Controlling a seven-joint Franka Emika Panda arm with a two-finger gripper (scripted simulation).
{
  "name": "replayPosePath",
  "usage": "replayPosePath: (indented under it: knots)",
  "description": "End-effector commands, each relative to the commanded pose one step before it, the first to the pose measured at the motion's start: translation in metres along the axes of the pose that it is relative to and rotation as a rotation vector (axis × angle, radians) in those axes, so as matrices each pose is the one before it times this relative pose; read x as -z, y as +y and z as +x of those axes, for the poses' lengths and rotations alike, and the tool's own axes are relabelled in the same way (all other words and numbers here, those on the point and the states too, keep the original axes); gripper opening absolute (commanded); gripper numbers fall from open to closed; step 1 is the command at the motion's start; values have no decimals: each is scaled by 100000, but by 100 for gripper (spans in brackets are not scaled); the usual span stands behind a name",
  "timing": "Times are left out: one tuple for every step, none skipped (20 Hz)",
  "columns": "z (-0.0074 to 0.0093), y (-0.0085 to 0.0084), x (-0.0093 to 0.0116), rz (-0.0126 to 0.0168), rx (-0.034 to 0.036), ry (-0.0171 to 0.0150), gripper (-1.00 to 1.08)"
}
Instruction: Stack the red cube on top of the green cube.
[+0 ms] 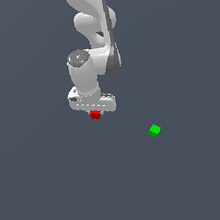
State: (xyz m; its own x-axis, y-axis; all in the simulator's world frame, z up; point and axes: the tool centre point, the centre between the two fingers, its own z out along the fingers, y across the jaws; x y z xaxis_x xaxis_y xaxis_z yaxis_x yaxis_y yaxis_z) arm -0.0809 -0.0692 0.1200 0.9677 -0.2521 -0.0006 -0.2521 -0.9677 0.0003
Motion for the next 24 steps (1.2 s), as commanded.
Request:
replayPosePath:
  knots:
    - [26,-275,-28,11,36,57,-100]
    - [10,-242,-51,0,0,0,-100]
    - [13,-311,-66,0,0,0,-100]
    - [16,-380,-81,0,0,0,-100]
    - [19,-450,-96,0,0,0,-100]
    - [22,-520,-111,67,14,-11,-100]
    - [26,-591,-126,0,0,0,-100]
    - [29,-662,-142,0,0,0,-100]
    - [33,-735,-158,0,0,0,-100]
    - [38,-809,-174,0,0,0,-100]
    - [43,-883,-190,0,0,0,-100]
    - [52,-928,-203,63,-26,-12,-100]
    - [52,-1002,-216,0,0,0,-100]
    - [56,-1046,-226,0,0,0,-100]
    - [61,-1082,-233,0,0,0,-100]
    - [65,-1111,-240,0,0,0,-100]
    - [70,-1134,-245,0,0,0,-100]
    - [75,-1153,-249,0,0,0,-100]
    - [79,-1168,-252,0,0,0,-100]
    - [84,-1180,-255,0,0,0,-100]
    - [90,-1189,-256,0,0,0,-100]
    - [93,-1166,-251,0,0,0,-100]
    - [93,-1107,-237,0,0,0,-100]
    - [93,-1045,-223,0,0,0,-100]
